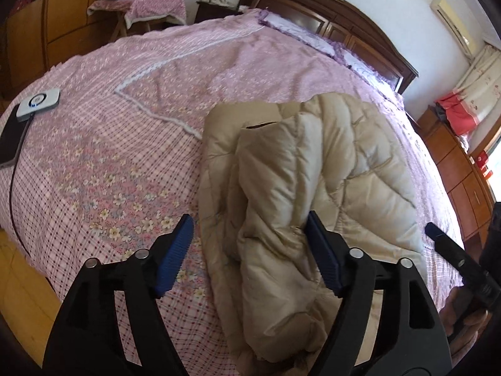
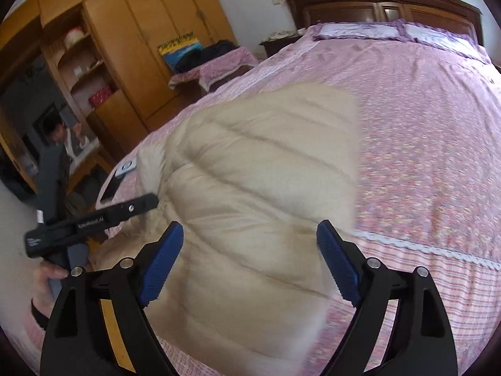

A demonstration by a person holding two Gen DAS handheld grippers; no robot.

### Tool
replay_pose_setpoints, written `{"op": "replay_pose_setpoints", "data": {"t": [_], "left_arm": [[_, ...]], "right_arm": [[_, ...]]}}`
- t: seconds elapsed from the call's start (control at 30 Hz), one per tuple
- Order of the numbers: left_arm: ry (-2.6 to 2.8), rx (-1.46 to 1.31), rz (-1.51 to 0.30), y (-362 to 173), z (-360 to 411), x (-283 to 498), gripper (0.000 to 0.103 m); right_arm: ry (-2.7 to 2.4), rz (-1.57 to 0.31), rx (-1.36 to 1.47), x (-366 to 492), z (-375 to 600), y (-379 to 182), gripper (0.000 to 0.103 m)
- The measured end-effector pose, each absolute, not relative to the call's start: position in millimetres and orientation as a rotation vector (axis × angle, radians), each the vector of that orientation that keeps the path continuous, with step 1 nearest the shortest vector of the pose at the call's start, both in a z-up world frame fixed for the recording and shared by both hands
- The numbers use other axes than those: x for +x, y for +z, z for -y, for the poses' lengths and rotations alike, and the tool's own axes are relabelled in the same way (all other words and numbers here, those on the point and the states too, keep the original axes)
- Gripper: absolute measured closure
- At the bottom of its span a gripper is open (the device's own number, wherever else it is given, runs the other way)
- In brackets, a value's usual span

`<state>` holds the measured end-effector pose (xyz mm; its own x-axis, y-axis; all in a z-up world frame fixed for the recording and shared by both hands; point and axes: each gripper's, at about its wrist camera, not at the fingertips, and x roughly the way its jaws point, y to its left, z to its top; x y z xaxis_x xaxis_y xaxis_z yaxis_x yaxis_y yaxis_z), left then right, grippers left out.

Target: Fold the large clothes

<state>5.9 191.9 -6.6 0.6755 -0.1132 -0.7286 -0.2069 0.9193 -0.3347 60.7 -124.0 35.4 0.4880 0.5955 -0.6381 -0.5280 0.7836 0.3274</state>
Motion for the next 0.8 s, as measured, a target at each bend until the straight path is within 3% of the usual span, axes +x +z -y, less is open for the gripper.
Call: {"op": "replay_pose_setpoints", "data": {"t": [0.27, 0.57, 0.6, 0.67, 0.8], "left_arm": [[0.009, -0.489, -0.864, -21.9, -204.6, 12.5, 0.028], [-0.098, -0.698, -0.909, -44.3, -220.0, 20.2, 0.031], [-0.111, -0.716, -0.913, -46.2, -220.4, 21.7, 0.033], [-0.174, -0.789, -0.912, -51.6, -222.4, 26.6, 0.046], [-0.299, -0.944, -0.861, -61.8, -226.2, 31.9, 0.057]], "right_arm": [[0.668, -0.945, 0.342, 101.4, 175.9, 6.5, 0.017], [0.853, -1.092, 0.533, 132.2, 158.8, -32.1, 0.017], [0.866, -1.105, 0.562, 137.1, 157.4, -36.3, 0.016], [0.892, -1.136, 0.616, 145.7, 154.3, -43.6, 0.015], [0.946, -1.148, 0.666, 154.3, 148.5, -44.5, 0.018]]}}
